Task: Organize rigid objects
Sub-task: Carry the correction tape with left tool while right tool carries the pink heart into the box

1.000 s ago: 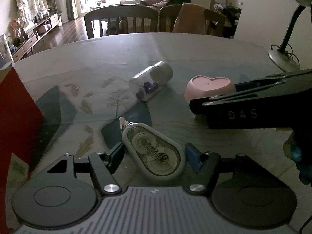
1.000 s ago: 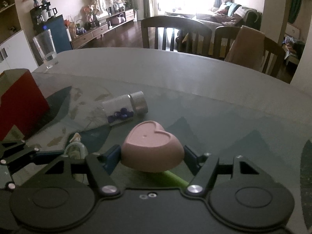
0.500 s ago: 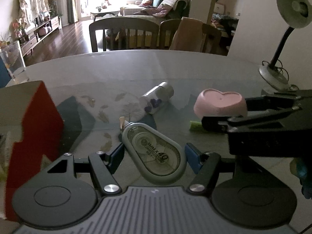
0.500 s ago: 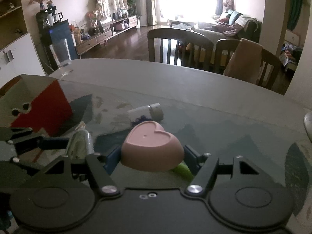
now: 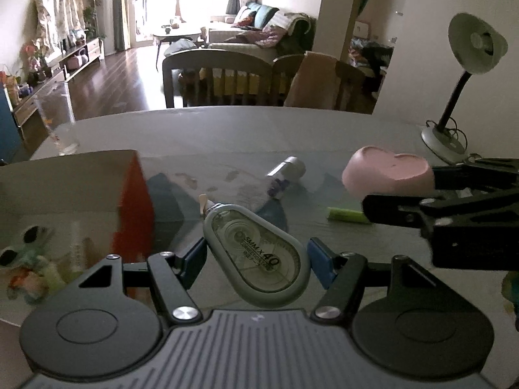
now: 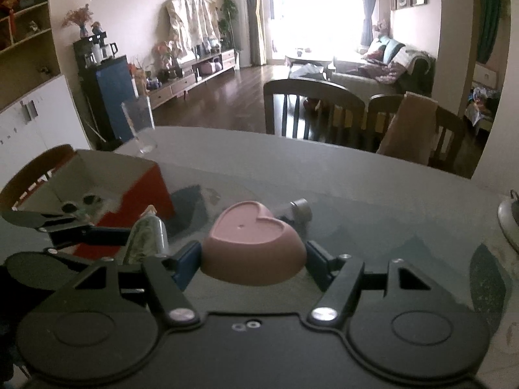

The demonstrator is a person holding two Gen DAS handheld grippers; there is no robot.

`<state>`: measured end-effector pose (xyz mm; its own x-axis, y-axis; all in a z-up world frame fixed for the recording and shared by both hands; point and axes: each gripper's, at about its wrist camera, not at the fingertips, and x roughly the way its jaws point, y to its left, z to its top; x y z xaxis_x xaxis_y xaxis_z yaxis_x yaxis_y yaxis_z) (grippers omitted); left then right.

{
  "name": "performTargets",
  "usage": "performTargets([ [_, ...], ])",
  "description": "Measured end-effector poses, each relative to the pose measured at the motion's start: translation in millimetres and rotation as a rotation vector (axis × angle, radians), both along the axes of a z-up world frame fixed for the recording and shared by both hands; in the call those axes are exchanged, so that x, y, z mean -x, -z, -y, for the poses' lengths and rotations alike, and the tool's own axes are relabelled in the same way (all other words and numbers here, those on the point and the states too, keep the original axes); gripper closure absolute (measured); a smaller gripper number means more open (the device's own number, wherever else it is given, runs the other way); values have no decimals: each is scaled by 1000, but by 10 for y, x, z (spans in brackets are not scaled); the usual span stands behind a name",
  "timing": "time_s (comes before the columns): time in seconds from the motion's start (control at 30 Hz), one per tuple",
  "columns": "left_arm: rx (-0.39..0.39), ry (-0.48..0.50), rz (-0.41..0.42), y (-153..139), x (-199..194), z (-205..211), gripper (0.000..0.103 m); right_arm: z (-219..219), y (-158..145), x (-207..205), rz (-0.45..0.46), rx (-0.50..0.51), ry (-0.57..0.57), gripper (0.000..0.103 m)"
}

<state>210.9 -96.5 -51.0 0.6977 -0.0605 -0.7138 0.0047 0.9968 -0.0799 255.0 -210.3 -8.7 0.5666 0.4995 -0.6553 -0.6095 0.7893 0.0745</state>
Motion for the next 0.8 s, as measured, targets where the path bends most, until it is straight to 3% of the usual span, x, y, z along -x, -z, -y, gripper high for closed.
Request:
performTargets([
  [0.43,-13,-54,59,-365,372,-902,35,-722,-331,455,44,-33,-38,34],
  [0.8,-31,-92,85,-529,568,-1746,35,-1455,-325,756,47,-29,-74,34],
])
